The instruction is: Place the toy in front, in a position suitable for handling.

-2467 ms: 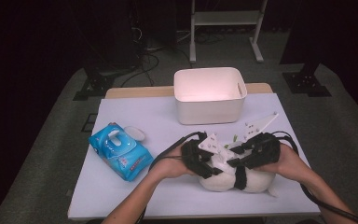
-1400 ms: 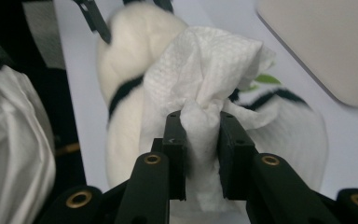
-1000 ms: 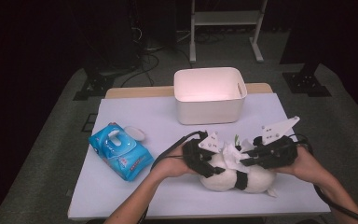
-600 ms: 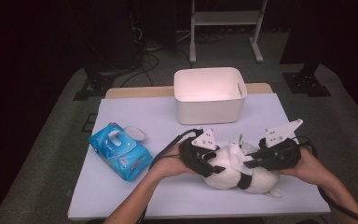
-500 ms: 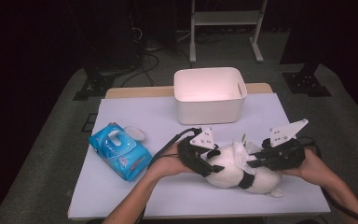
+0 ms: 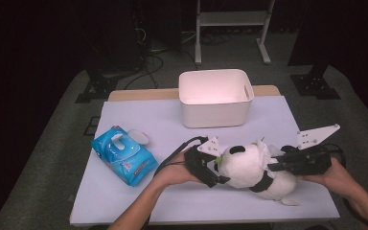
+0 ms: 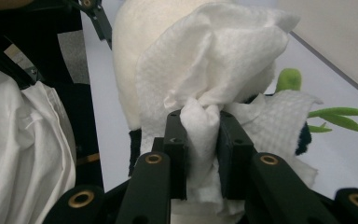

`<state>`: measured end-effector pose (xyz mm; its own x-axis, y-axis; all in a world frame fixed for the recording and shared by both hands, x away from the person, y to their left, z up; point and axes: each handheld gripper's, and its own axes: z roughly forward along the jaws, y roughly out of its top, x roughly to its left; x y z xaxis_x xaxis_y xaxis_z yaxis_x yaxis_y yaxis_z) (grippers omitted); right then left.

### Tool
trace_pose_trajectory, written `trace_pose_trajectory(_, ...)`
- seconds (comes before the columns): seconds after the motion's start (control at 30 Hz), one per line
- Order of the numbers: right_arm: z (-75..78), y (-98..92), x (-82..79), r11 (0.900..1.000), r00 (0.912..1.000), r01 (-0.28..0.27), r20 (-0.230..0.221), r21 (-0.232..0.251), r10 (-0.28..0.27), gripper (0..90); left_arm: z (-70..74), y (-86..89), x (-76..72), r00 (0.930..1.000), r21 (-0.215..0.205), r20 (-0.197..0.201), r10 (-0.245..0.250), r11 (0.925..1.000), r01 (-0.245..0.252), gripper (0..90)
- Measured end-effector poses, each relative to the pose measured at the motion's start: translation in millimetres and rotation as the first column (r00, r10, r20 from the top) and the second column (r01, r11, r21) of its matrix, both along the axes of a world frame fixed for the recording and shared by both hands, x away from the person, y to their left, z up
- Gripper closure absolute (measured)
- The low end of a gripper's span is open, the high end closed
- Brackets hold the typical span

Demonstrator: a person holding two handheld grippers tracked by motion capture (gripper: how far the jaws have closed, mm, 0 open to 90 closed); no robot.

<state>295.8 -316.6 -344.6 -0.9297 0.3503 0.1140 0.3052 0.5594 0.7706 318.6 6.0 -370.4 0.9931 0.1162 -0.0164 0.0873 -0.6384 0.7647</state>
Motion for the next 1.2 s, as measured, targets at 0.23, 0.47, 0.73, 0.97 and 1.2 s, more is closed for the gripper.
trace_pose_trajectory(0.23, 1.7, 3.7, -1.0, 1.000, 1.0000, -0.001, 0.003, 0.020, 0.001, 75.5, 11.8, 5.3, 1.1, 0.9995, -0.031, 0.030, 0.009, 0.9995, -0.008, 39.7)
trace_pose_trajectory(0.47, 1.1, 17.8, 5.9, 0.994, 0.9998, -0.016, 0.016, 0.104, 0.014, 75.7, 31.7, 22.9, 2.6, 0.9967, -0.040, 0.064, 0.049, 0.9981, -0.047, 42.1)
trace_pose_trajectory(0.73, 3.4, 35.7, 14.1, 0.991, 0.9989, -0.043, 0.022, 0.128, 0.040, 76.0, 57.2, 38.6, -1.6, 0.9916, -0.043, 0.109, 0.070, 0.9969, -0.065, 43.1)
trace_pose_trajectory(0.97, 13.9, 31.8, 10.2, 0.997, 0.9986, -0.028, 0.047, 0.077, 0.024, 76.1, 57.2, 32.4, -1.3, 0.9932, -0.023, 0.102, 0.056, 0.9983, -0.054, 42.0)
trace_pose_trajectory(1.2, 35.8, 25.9, 9.3, 0.999, 0.9967, -0.026, 0.078, 0.039, 0.022, 76.1, 61.9, 21.6, -3.0, 0.9925, -0.014, 0.117, 0.033, 0.9994, -0.032, 41.7)
